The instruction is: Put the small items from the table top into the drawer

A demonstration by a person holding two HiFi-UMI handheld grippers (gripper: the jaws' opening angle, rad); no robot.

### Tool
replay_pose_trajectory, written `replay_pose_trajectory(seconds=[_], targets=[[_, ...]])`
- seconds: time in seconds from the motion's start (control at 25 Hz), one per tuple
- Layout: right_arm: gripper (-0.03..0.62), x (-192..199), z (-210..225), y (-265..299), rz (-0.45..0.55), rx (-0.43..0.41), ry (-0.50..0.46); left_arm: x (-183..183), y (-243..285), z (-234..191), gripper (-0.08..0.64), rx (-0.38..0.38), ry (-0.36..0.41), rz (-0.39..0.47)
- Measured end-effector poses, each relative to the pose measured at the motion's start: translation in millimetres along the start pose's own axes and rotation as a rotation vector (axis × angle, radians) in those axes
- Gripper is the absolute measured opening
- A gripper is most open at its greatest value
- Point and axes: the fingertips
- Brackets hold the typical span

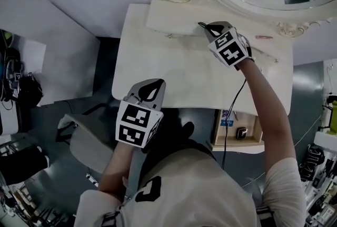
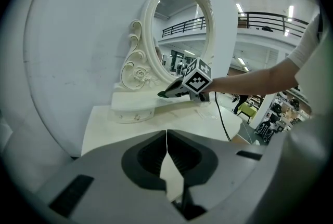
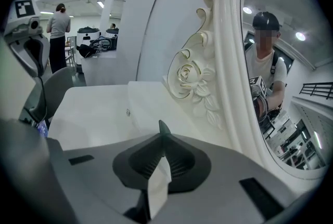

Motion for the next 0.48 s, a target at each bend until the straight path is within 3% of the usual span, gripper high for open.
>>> replay_pose_trajectory(seconds=[0.48], targets=[[0.040, -6.5, 2.6, -26.7, 0.014, 0.016, 0.005, -8.0, -6.9, 18.6, 0.057, 0.016, 0.043, 0.020]])
Point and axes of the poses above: the fingertips, and each gripper's own axes: y forward along the fingers, z to its right, x out of its underside, and after that the axes turned 5 degrees about -y, right-handed
